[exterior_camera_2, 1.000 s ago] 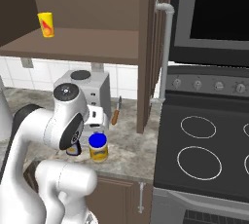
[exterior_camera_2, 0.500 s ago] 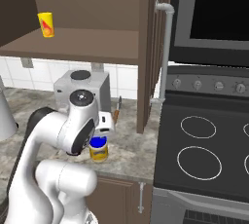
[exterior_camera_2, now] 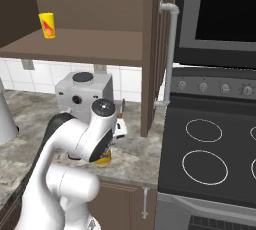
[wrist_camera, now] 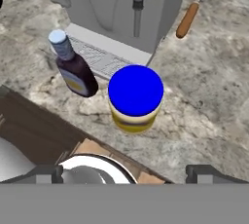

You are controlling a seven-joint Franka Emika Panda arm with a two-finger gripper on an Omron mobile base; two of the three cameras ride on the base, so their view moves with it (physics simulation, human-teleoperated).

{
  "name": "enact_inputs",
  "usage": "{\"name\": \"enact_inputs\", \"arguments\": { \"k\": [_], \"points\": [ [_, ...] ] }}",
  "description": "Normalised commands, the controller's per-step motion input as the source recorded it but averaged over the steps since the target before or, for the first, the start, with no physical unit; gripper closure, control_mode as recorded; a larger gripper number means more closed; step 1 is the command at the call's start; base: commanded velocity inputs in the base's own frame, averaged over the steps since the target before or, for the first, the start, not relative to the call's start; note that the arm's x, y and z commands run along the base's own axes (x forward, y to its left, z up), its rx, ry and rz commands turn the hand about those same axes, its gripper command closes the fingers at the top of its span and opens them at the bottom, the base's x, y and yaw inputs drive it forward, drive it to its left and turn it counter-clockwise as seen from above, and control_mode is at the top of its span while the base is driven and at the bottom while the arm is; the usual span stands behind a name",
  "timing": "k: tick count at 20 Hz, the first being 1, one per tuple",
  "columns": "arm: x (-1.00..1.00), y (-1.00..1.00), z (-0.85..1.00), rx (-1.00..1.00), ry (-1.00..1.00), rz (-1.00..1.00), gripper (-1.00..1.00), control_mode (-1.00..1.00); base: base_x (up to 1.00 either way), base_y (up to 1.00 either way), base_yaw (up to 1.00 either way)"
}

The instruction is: Pick the mayonnaise and condiment bottle from the counter and place them in the cabinet.

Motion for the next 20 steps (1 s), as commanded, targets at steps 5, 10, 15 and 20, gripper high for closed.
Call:
{"name": "enact_inputs", "arguments": {
  "k": [5, 10, 15, 20],
  "points": [
    [0.21, -0.10, -0.09, 0.05, 0.00, 0.19, -1.00, -1.00, 0.00, 0.00, 0.00],
    [0.29, 0.00, -0.17, 0.03, 0.00, 0.19, -1.00, -1.00, 0.00, 0.00, 0.00],
    [0.27, 0.00, -0.28, 0.00, 0.00, 0.19, -1.00, -1.00, 0.00, 0.00, 0.00],
    [0.15, -0.07, -0.12, 0.01, 0.00, 0.17, -1.00, -1.00, 0.00, 0.00, 0.00]
  ]
}}
